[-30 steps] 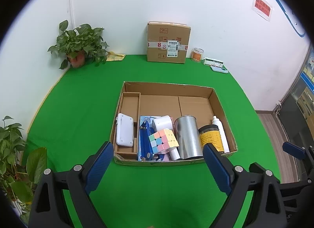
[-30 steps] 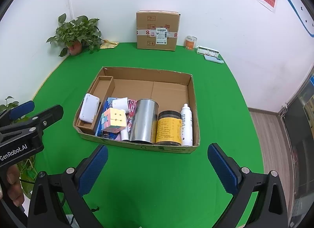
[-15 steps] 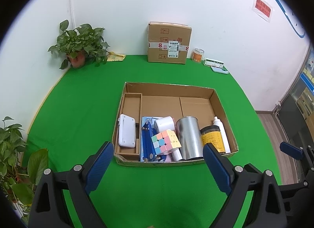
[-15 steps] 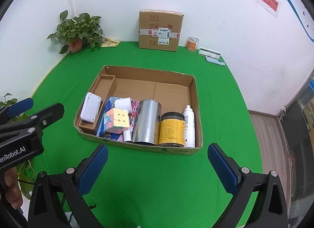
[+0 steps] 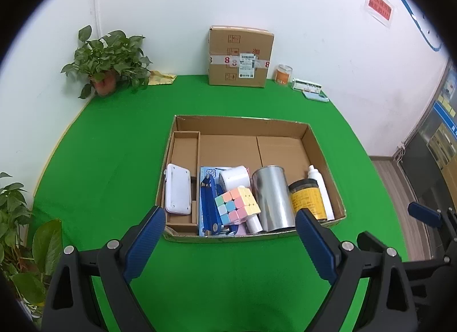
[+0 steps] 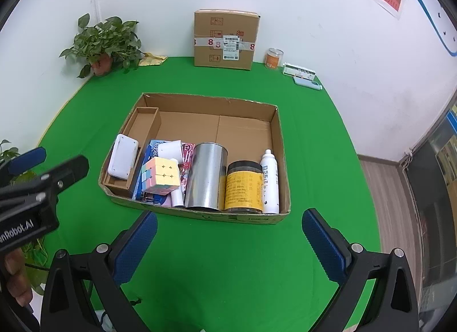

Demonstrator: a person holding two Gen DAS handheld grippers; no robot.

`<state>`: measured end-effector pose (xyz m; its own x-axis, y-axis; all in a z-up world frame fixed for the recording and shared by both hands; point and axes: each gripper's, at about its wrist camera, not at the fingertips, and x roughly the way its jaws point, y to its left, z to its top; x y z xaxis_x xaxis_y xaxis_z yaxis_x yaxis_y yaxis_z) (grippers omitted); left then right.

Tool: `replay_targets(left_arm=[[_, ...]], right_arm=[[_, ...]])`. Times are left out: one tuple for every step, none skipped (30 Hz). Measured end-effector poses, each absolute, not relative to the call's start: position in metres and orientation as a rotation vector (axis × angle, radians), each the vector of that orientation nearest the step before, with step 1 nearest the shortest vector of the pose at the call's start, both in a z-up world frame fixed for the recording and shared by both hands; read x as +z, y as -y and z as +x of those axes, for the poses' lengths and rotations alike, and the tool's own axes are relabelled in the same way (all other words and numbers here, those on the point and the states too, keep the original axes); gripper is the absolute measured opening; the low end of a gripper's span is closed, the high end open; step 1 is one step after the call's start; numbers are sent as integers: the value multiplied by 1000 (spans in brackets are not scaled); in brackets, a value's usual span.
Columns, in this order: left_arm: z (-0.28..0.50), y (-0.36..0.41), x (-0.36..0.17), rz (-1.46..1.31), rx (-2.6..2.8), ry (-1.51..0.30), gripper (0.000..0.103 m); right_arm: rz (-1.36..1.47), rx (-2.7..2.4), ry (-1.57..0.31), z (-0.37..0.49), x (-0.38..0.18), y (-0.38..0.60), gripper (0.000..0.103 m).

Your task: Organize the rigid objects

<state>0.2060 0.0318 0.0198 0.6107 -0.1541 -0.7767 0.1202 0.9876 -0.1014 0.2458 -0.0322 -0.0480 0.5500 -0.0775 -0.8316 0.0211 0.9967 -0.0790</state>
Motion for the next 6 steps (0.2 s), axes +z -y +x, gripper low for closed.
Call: replay_targets(left_arm=[[205, -33, 19, -45, -157, -896, 92], [204, -34, 18, -52, -161, -891, 92], [203, -35, 18, -59, -165, -887, 92], [203, -35, 18, -60, -170, -885, 92], [204, -34, 17, -53, -167, -885, 92], [205, -33, 16, -46, -158, -889, 92]], right_arm=[[-56, -59, -991, 247, -50, 33, 102], [-51, -60, -996, 248, -52, 33, 102], [-50, -62, -998, 249, -54, 33, 102], [-50, -64, -1000, 249, -56, 33, 102], [-48, -66, -1001, 249, -57, 34, 102], [-44, -69, -1004, 249, -58, 34, 102]])
